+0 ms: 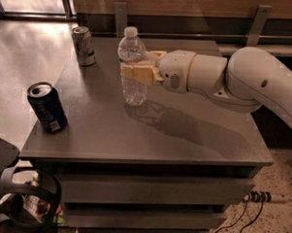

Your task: Move water bottle near pepsi can

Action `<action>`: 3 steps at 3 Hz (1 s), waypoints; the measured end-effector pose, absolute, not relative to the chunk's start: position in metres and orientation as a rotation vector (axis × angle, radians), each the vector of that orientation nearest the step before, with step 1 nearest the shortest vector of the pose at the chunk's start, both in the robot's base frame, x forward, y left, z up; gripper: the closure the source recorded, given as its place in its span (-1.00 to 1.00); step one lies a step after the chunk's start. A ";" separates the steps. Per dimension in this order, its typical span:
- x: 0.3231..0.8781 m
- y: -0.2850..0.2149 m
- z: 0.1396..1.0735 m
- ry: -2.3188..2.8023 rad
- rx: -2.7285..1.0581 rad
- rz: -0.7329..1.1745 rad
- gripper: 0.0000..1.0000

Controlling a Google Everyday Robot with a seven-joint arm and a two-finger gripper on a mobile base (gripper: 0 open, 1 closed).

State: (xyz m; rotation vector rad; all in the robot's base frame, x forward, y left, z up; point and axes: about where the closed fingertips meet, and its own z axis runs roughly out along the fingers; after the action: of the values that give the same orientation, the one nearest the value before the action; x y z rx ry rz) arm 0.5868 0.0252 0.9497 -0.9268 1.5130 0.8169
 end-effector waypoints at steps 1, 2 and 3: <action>0.571 0.040 0.947 1.508 -0.930 0.807 1.00; 0.557 0.056 0.944 1.497 -0.951 0.814 1.00; 0.544 0.080 0.935 1.478 -0.976 0.866 1.00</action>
Offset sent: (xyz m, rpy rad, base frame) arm -0.0453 0.0465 -0.0112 -0.0108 -0.0220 0.0337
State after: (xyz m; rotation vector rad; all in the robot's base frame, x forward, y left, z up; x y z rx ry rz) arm 0.5435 0.0802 0.9346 -0.9759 1.4782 0.8657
